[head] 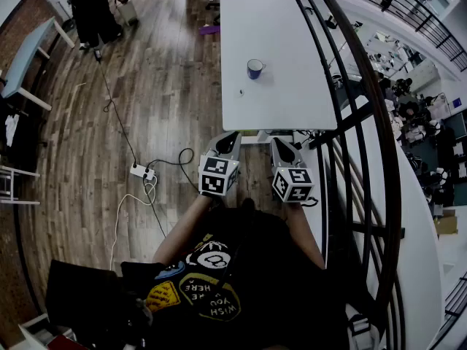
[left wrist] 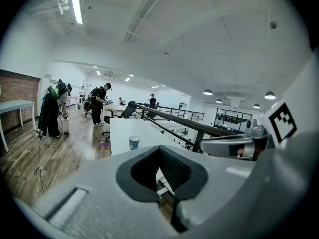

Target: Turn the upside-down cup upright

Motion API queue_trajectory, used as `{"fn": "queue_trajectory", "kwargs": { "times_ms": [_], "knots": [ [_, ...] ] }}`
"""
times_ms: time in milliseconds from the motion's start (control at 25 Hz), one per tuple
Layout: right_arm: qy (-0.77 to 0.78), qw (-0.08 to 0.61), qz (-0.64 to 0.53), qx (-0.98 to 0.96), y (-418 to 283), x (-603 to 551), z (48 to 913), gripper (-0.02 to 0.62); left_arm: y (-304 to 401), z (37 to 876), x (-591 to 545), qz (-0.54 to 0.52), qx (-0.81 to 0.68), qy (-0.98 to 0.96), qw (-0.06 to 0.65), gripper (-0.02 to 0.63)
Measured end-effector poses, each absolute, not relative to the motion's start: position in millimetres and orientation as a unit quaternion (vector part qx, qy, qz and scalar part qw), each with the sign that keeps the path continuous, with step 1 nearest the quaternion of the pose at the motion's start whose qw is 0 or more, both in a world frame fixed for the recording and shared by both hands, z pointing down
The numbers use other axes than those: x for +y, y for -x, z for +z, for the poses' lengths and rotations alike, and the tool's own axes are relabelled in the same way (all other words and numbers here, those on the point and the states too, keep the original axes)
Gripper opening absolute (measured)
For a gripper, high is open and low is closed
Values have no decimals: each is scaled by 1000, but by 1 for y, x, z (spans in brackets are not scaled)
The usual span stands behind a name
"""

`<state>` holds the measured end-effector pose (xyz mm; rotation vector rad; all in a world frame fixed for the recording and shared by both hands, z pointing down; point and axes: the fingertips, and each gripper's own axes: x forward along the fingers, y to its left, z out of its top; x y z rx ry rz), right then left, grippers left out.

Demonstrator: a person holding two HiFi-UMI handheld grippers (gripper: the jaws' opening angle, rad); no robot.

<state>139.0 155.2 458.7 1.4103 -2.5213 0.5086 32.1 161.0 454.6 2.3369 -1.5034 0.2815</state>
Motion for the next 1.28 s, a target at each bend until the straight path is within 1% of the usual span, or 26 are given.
{"fn": "queue_trajectory", "kwargs": {
  "times_ms": [720,840,1040,1160,1280],
  "knots": [
    [-475,113,181,-854,-122,149,471,-3,-18,466,155,101,-526,-824,182,5],
    [-459,112,173,-864,-110,148,470,-3,-10,468,154,103,-529,-823,182,5],
    [-433,80,182,-879,-86,150,469,-3,8,473,155,98,-520,-827,190,5],
    [-433,83,188,-878,-72,151,476,-3,23,480,155,96,-515,-829,196,5],
    [-443,93,196,-870,-65,153,484,-3,34,482,155,81,-509,-829,216,5]
  ]
}}
